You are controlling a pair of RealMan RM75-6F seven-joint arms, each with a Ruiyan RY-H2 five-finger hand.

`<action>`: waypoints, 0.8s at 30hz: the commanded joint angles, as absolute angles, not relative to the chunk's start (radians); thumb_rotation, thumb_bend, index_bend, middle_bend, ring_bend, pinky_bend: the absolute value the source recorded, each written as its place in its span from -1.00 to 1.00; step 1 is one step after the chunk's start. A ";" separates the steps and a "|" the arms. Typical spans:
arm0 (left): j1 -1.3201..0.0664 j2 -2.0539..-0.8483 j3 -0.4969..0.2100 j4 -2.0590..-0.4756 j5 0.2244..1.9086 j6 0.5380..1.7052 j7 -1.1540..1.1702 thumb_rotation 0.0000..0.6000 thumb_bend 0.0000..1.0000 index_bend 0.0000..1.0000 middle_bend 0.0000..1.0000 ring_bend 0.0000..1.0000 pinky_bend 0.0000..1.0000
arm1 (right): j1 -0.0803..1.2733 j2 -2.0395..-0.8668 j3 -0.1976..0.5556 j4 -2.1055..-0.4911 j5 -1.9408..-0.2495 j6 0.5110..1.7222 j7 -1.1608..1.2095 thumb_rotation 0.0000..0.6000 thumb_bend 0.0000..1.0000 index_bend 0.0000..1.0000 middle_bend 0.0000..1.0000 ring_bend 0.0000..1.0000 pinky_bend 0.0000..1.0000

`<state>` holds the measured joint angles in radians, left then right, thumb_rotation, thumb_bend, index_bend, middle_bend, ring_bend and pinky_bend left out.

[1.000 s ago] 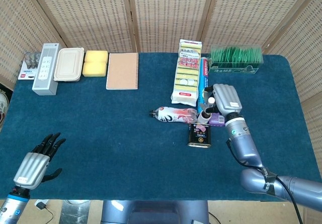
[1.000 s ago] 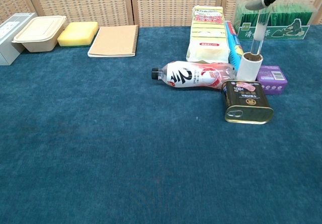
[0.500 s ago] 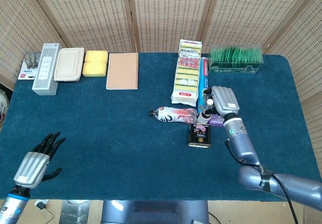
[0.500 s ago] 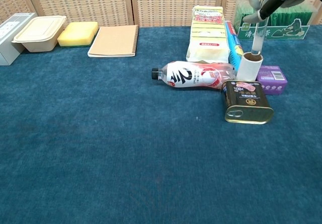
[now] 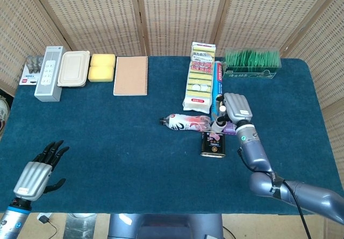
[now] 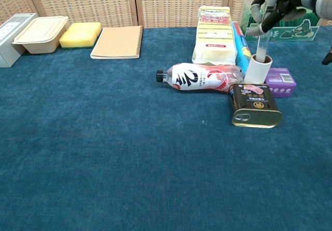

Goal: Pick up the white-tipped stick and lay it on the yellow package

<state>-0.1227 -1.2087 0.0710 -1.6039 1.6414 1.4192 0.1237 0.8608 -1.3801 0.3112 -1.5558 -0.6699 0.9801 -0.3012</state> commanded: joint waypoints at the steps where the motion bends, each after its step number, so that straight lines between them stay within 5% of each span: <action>1: -0.123 -1.208 0.071 -1.604 1.641 1.420 0.122 1.00 -0.61 -0.81 -0.93 -0.94 -0.44 | 0.865 -1.405 0.304 -1.519 -0.664 0.963 -0.296 1.00 -0.20 0.67 1.00 1.00 1.00; 13: -0.126 -1.206 0.068 -1.604 1.635 1.417 0.116 1.00 -0.61 -0.81 -0.93 -0.94 -0.44 | 0.859 -1.427 0.297 -1.465 -0.689 0.939 -0.277 1.00 -0.26 0.60 0.93 0.97 0.81; 24: -0.124 -1.206 0.072 -1.605 1.642 1.420 0.119 1.00 -0.61 -0.81 -0.93 -0.94 -0.44 | 0.843 -1.392 0.295 -1.490 -0.691 0.928 -0.276 1.00 -0.27 0.29 0.31 0.30 0.31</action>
